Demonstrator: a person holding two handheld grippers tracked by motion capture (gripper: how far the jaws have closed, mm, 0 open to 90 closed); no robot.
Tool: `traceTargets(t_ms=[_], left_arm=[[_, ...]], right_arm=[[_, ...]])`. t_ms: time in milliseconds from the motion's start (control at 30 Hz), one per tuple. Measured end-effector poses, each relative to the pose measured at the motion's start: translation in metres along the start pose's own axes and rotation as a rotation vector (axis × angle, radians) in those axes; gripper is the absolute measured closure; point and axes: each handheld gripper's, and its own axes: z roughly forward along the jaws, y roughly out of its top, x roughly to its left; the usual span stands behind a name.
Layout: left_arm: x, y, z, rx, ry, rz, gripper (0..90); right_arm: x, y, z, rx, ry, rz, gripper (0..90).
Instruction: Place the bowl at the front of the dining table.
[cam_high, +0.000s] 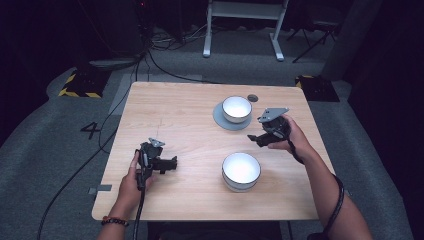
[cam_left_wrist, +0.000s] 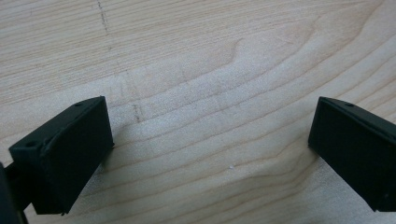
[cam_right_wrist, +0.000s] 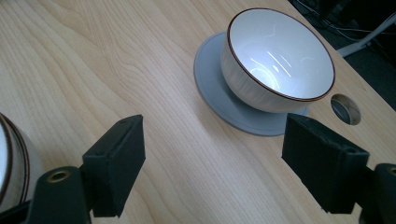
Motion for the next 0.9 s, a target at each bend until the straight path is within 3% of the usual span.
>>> traceTargets(t_ms=[200,333,900], left_arm=[[0.000,0.000,0.000,0.000,0.000,0.000,0.0],[0.000,0.000,0.000,-0.001,0.003,0.001,0.0],[0.000,0.000,0.000,0.000,0.000,0.000,0.0]], right_arm=[[0.003,-0.004,-0.002,0.004,-0.002,-0.022,21.5],[0.007,-0.007,-0.004,-0.004,-0.001,-0.001,21.5],[0.014,-0.020,-0.015,-0.012,-0.006,-0.004,21.5]])
